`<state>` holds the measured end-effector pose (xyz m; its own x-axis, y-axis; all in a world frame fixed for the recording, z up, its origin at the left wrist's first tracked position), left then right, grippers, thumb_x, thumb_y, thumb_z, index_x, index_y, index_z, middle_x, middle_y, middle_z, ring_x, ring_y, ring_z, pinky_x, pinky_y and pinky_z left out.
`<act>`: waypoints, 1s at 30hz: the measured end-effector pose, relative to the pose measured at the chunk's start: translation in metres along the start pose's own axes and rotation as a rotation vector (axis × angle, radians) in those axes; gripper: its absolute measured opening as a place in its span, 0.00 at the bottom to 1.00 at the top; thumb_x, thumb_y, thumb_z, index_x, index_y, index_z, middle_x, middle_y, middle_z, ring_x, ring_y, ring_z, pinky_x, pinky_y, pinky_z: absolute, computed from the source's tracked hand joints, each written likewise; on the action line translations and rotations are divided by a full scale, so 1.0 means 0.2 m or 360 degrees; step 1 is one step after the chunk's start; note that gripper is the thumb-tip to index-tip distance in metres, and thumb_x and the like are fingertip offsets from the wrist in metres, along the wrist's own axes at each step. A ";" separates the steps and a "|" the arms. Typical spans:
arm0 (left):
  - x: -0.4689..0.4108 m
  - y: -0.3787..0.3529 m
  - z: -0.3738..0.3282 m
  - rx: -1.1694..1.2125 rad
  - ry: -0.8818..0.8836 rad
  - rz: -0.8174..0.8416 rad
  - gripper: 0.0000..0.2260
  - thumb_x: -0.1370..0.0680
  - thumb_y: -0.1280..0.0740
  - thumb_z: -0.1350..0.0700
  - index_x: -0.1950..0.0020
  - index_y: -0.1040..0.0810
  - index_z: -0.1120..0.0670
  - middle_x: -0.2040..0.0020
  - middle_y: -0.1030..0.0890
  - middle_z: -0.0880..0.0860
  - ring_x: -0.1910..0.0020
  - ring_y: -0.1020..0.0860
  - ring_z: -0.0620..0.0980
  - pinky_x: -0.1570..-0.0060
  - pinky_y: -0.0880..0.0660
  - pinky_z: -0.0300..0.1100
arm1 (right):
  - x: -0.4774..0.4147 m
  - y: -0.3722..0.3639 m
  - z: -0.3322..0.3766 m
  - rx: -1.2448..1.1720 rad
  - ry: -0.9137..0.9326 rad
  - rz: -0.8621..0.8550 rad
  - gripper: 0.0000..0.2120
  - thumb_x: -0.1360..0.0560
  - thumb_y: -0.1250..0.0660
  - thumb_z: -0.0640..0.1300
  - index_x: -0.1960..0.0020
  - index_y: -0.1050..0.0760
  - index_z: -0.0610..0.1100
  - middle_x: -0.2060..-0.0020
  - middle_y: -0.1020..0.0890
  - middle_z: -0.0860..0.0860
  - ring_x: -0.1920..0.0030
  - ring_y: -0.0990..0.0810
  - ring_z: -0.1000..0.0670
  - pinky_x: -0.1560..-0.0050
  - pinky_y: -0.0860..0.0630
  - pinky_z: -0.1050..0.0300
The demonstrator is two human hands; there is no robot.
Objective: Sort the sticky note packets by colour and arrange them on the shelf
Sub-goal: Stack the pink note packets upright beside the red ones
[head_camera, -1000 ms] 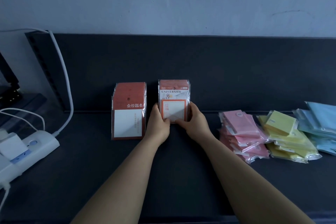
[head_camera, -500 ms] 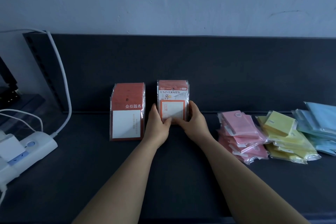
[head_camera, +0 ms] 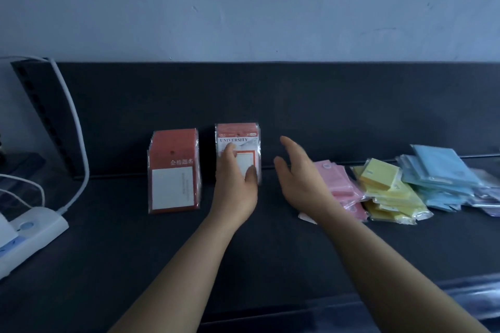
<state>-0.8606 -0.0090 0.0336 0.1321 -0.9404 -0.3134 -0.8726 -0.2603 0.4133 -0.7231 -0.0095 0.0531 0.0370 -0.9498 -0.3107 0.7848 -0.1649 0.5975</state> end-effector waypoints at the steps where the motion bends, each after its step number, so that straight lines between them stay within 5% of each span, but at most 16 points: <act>1: 0.03 -0.02 -0.04 0.0057 0.0014 0.0070 0.21 0.19 0.38 0.57 0.27 0.37 0.52 0.37 0.29 0.45 0.37 0.29 0.44 0.41 0.31 0.35 | 0.01 0.07 -0.02 0.0102 0.0035 -0.0066 0.22 0.18 0.46 0.40 0.25 0.41 0.42 0.25 0.40 0.49 0.26 0.42 0.53 0.34 0.48 0.69; 4: 0.06 -0.14 -0.10 0.0176 0.0142 0.0278 0.19 0.20 0.36 0.53 0.30 0.32 0.52 0.45 0.24 0.45 0.50 0.25 0.40 0.55 0.31 0.28 | 0.03 0.28 -0.19 0.0510 -0.0001 -0.0221 0.17 0.20 0.44 0.38 0.33 0.28 0.39 0.30 0.30 0.46 0.29 0.35 0.47 0.32 0.41 0.60; 6: 0.06 -0.24 -0.11 0.0204 0.0235 0.0390 0.21 0.21 0.35 0.51 0.30 0.32 0.54 0.47 0.22 0.46 0.50 0.22 0.45 0.48 0.25 0.37 | 0.06 0.36 -0.31 0.0702 -0.0019 -0.0234 0.12 0.23 0.42 0.36 0.47 0.21 0.35 0.46 0.20 0.43 0.40 0.26 0.41 0.39 0.35 0.55; 9: 0.06 -0.38 -0.14 0.0255 0.0378 0.0504 0.18 0.23 0.33 0.49 0.36 0.25 0.57 0.49 0.19 0.50 0.49 0.19 0.53 0.44 0.22 0.53 | 0.11 0.41 -0.39 0.0687 -0.0151 -0.0177 0.11 0.24 0.42 0.35 0.58 0.22 0.33 0.60 0.21 0.42 0.54 0.24 0.42 0.57 0.37 0.56; 12: 0.05 -0.46 -0.15 0.0382 0.0489 0.0496 0.11 0.25 0.29 0.50 0.52 0.18 0.58 0.54 0.16 0.56 0.55 0.17 0.55 0.50 0.20 0.55 | 0.15 0.41 -0.39 0.0554 -0.0014 -0.0072 0.09 0.24 0.39 0.34 0.53 0.20 0.35 0.55 0.19 0.42 0.51 0.23 0.44 0.52 0.31 0.56; 14: 0.05 -0.48 -0.14 0.0538 0.0622 0.0500 0.08 0.26 0.27 0.55 0.52 0.18 0.59 0.53 0.16 0.58 0.56 0.16 0.55 0.52 0.18 0.53 | 0.16 0.43 -0.40 0.0439 0.0055 0.0001 0.11 0.24 0.38 0.34 0.48 0.18 0.38 0.49 0.18 0.45 0.45 0.23 0.45 0.44 0.30 0.57; 18: 0.08 -0.46 -0.11 0.0796 0.0826 0.0518 0.03 0.24 0.31 0.63 0.52 0.22 0.60 0.51 0.18 0.60 0.55 0.18 0.54 0.54 0.18 0.46 | 0.14 0.51 -0.47 0.0607 0.0131 -0.0090 0.17 0.22 0.44 0.33 0.41 0.21 0.42 0.39 0.21 0.49 0.28 0.34 0.47 0.30 0.48 0.62; 21: 0.09 -0.45 -0.09 0.0798 0.0856 0.0479 0.05 0.24 0.33 0.62 0.49 0.22 0.60 0.50 0.19 0.59 0.51 0.19 0.53 0.51 0.20 0.47 | 0.11 0.49 -0.53 0.0741 0.0152 0.0007 0.16 0.21 0.45 0.35 0.44 0.21 0.42 0.42 0.20 0.49 0.25 0.39 0.47 0.26 0.53 0.55; 27: 0.13 -0.45 -0.09 0.0976 0.0980 0.0455 0.18 0.29 0.25 0.59 0.42 0.23 0.63 0.47 0.18 0.62 0.51 0.17 0.59 0.60 0.19 0.47 | 0.14 0.40 -0.50 0.0706 0.0395 0.0094 0.14 0.21 0.44 0.37 0.46 0.20 0.42 0.44 0.18 0.51 0.26 0.38 0.48 0.27 0.58 0.59; 30: 0.16 -0.39 -0.08 0.0901 0.0949 0.0403 0.13 0.28 0.26 0.64 0.45 0.22 0.61 0.50 0.17 0.60 0.54 0.16 0.56 0.62 0.19 0.49 | 0.14 0.42 -0.48 0.0724 0.0404 0.0118 0.12 0.21 0.40 0.42 0.42 0.21 0.43 0.46 0.18 0.50 0.25 0.39 0.49 0.26 0.58 0.56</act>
<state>-0.7802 -0.0229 0.0044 -0.0115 -0.9546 0.2977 -0.9914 -0.0280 -0.1281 -0.5970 -0.0252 0.0236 0.2752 -0.8782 -0.3911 0.4283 -0.2523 0.8677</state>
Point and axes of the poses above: each hand's wrist, its own x-axis away from the middle knuckle, its own y-axis out of the back of the hand, z = x × y, the point moved 3 cm from there along -x, towards the middle knuckle
